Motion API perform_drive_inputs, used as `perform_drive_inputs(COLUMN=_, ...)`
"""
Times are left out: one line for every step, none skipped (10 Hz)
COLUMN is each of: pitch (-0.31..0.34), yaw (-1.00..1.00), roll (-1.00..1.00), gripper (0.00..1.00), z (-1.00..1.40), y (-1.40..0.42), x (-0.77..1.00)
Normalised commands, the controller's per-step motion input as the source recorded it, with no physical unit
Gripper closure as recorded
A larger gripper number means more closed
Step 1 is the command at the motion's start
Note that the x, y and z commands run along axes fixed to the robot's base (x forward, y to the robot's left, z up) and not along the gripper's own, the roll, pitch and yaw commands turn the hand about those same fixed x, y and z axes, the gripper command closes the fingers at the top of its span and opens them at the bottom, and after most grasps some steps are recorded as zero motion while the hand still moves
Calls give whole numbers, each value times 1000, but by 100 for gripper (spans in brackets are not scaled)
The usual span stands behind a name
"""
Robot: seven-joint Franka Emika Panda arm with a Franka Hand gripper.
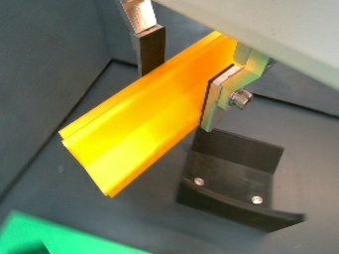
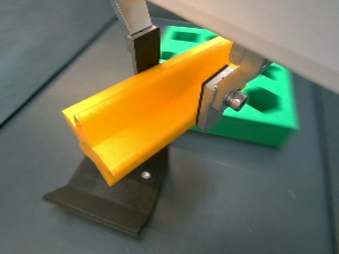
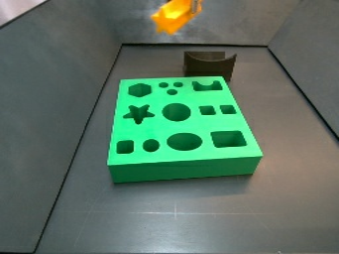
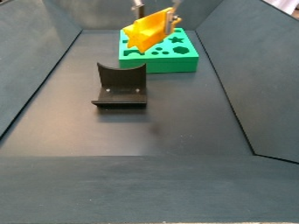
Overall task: Pick up the star object. Move up. Place the star object on the fixture. Regrasp the star object. Move to above the board. Insert the star object.
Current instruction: Place the star object on the fixture.
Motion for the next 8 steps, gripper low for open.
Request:
perform_drive_inputs(pitch=-57, yaw=1000, roll=-128, gripper=100, z=-58, y=-110, x=1000)
perform_drive_inputs(pitch=-41, yaw=1000, roll=-156, gripper=100, z=-52, y=-92, x=1000)
perform_drive_inputs(pitch=-30, yaw=1000, roll=-174, gripper=100, z=-51, y=-83, x=1000)
perform_drive_inputs(pitch=-4, yaw=779, roll=-185, gripper=100, z=-52, y=-68, x=1000)
perform_drive_inputs(pitch=16, yaw=513, roll=-177, gripper=100, z=-48, y=-56, x=1000)
perform_drive_inputs(pitch=56, yaw=156, roll=-1000, gripper=100, z=212, y=222, x=520)
perform_drive_inputs(pitch=76, yaw=98, roll=-1000, gripper=100, z=196, y=225, x=353)
perform_drive_inputs(pitch=101, yaw=79, roll=-1000, gripper=100, z=119, y=157, x=234)
